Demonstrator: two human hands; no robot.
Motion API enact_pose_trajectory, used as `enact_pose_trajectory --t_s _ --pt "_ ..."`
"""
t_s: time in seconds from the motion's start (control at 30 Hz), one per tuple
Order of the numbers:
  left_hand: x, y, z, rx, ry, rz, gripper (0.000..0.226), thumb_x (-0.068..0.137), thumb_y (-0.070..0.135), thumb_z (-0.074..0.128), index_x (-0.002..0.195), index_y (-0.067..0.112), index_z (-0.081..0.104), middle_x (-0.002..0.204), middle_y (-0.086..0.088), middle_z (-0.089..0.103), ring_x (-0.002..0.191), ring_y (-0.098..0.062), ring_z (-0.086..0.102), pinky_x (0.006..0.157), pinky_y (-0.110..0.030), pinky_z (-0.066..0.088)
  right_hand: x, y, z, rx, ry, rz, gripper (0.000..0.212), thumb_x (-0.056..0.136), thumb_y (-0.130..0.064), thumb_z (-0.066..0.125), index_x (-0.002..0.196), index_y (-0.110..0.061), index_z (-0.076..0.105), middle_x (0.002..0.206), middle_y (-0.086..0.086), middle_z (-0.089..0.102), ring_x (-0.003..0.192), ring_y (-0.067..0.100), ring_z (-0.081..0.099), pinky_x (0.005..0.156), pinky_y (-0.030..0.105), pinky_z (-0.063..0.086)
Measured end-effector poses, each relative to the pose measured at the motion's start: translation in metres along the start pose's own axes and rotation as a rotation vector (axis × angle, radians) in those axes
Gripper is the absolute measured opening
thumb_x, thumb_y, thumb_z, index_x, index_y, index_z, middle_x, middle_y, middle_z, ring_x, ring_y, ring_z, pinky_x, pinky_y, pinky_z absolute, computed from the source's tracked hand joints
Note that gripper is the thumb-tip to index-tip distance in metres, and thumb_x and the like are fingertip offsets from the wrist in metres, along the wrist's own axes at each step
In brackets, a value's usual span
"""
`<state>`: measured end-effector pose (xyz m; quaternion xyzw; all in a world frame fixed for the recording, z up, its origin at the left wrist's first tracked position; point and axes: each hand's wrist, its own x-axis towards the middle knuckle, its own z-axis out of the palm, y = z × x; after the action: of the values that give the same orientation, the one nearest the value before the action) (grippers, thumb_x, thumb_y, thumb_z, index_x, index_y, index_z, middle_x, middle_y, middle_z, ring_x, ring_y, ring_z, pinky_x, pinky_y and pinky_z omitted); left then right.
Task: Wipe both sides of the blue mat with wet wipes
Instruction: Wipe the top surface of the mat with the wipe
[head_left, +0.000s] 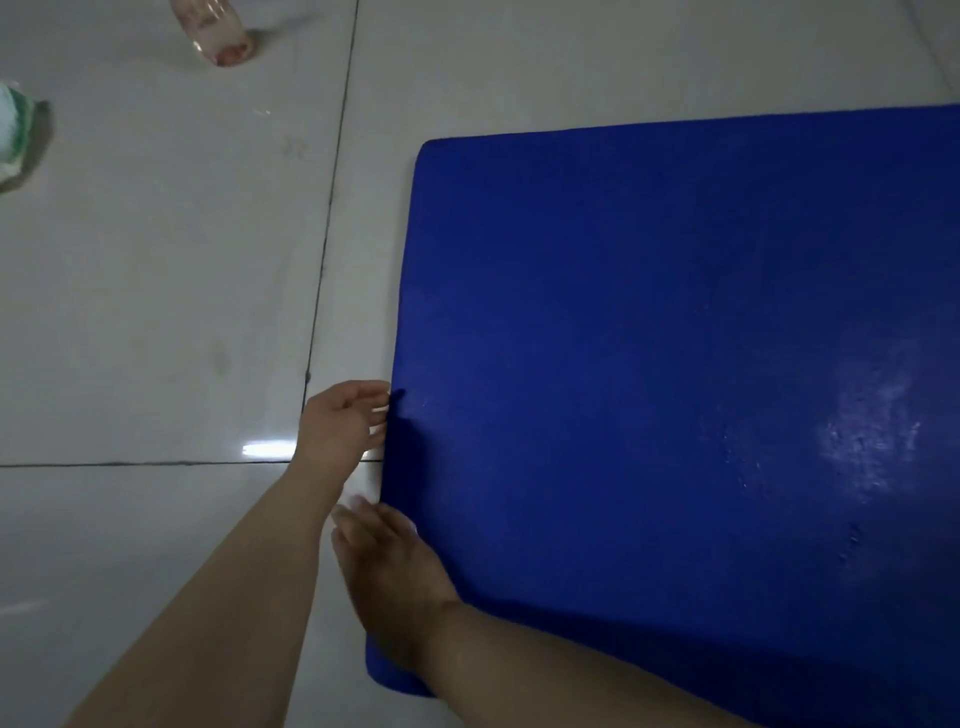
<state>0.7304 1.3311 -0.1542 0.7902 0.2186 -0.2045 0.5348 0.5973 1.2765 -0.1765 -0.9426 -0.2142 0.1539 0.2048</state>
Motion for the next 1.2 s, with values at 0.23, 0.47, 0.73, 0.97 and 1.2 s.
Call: enact_pose_trajectory --t_s 0.23,0.47,0.73,0.97,1.2 --pt "-0.017 -0.028 -0.002 0.285 -0.016 0.292 0.036 0.091 -0.010 0.046 0.103 0.018 0.065 0.111 -0.003 0.064 0.096 -0.015 0.060 0.084 -0.018 0.046 -0.061 0.074 0.002 -0.197 0.355 0.337 0.064 0.078 0.001 0.038 0.141 0.000 0.035 0.147 0.014 0.039 0.133 0.028 0.041 0.118 0.037 0.014" --pt "-0.014 -0.042 -0.002 0.214 0.033 0.289 0.047 0.089 -0.013 0.045 0.093 0.029 0.066 0.113 -0.003 0.067 0.105 -0.019 0.063 0.098 -0.040 0.050 -0.085 0.042 0.027 -0.004 0.351 0.495 0.081 0.062 0.000 0.058 0.138 0.002 0.031 0.148 0.021 0.031 0.136 0.032 0.026 0.115 0.040 0.012" --pt "-0.007 -0.040 -0.002 0.198 0.050 0.265 0.051 0.091 -0.011 0.045 0.085 0.036 0.065 0.107 -0.006 0.070 0.103 -0.023 0.065 0.094 -0.049 0.051 -0.031 0.015 0.013 -0.063 0.028 -0.064 0.054 0.096 -0.014 0.034 0.149 -0.008 0.023 0.158 0.007 0.011 0.146 0.022 0.006 0.119 0.036 0.000" --pt "-0.007 -0.044 -0.002 0.156 0.035 0.267 0.049 0.089 -0.015 0.041 0.089 0.027 0.065 0.109 -0.005 0.068 0.103 -0.019 0.064 0.097 -0.045 0.050 -0.145 0.127 -0.009 -0.254 0.089 0.106 0.072 0.070 0.002 0.021 0.140 -0.007 0.034 0.156 0.008 0.019 0.144 0.021 0.010 0.117 0.032 0.008" --pt "-0.019 -0.041 0.005 0.358 0.110 0.472 0.036 0.087 -0.015 0.047 0.095 0.012 0.069 0.109 0.003 0.059 0.100 -0.012 0.057 0.088 -0.001 0.037 -0.074 0.041 0.019 -0.101 0.150 0.047 0.060 0.081 -0.008 0.025 0.140 -0.009 0.041 0.147 0.009 0.040 0.140 0.025 0.028 0.118 0.037 0.018"
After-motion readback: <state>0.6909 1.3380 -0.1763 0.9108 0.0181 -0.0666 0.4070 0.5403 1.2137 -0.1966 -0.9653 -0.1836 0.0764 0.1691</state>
